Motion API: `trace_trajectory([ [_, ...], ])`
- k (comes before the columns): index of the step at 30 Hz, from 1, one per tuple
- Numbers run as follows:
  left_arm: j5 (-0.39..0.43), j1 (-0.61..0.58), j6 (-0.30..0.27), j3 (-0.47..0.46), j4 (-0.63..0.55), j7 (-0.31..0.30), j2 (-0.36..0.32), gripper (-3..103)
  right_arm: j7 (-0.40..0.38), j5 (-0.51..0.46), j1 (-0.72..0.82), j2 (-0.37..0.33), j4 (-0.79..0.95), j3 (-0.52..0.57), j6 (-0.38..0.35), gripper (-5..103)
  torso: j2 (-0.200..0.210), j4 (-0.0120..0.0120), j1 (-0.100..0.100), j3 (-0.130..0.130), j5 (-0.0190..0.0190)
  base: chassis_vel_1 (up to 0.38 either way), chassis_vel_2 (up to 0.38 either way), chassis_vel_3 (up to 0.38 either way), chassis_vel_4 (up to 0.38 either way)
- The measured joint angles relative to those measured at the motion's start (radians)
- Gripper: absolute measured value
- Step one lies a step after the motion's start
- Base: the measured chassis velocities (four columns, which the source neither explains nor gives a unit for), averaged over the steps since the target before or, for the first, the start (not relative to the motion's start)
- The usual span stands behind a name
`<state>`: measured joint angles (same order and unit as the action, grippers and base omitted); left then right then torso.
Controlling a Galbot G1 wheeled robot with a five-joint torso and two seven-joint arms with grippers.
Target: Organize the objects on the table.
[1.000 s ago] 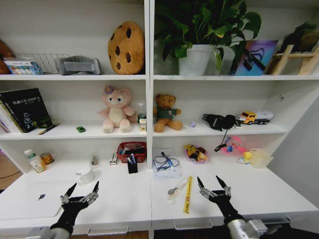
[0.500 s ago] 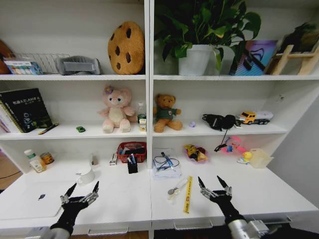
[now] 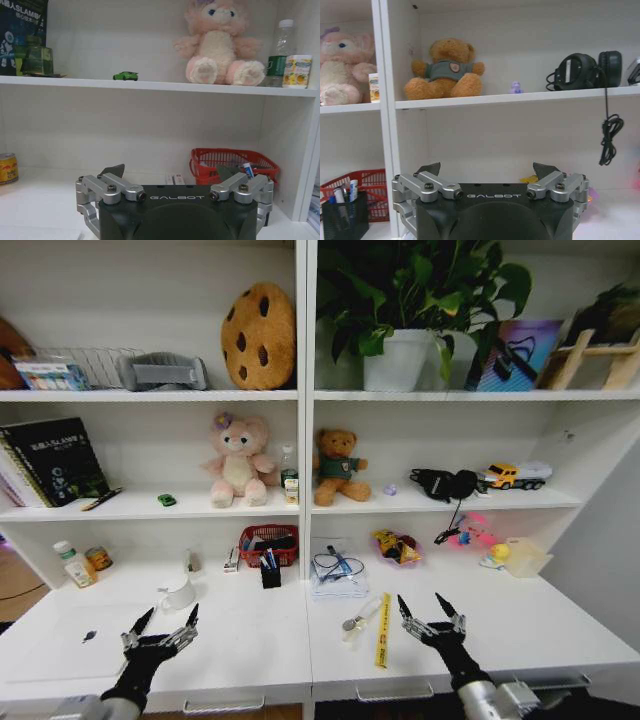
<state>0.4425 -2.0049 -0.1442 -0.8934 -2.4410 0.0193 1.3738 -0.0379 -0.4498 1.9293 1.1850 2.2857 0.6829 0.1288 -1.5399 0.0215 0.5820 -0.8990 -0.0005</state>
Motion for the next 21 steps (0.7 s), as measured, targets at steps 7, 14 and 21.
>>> trace_trajectory([
  [7, 0.0, 0.0, 0.0, 0.0, 0.0, 0.0, 0.0, 100, 0.0, -0.001, 0.0, 0.0, 0.0, 0.0, 0.0, 100, 0.0, 0.0004, 0.0, 0.0, 0.0007, 0.215, 0.253, -0.232, -0.223],
  [14, 0.0, 0.0, 0.0, 0.0, 0.0, 0.0, 0.0, 100, 0.0, -0.001, 0.0, 0.0, -0.001, 0.0, 0.0, 100, 0.0, 0.0005, 0.0, 0.0, 0.0006, 0.294, 0.315, -0.312, -0.289],
  [21, 0.0, 0.0, 0.0, 0.0, 0.0, 0.0, 0.0, 100, 0.0, -0.001, 0.0, 0.0, -0.001, 0.0, 0.0, 100, 0.0, 0.0003, 0.0, 0.0, 0.0001, 0.36, 0.364, -0.368, -0.352],
])
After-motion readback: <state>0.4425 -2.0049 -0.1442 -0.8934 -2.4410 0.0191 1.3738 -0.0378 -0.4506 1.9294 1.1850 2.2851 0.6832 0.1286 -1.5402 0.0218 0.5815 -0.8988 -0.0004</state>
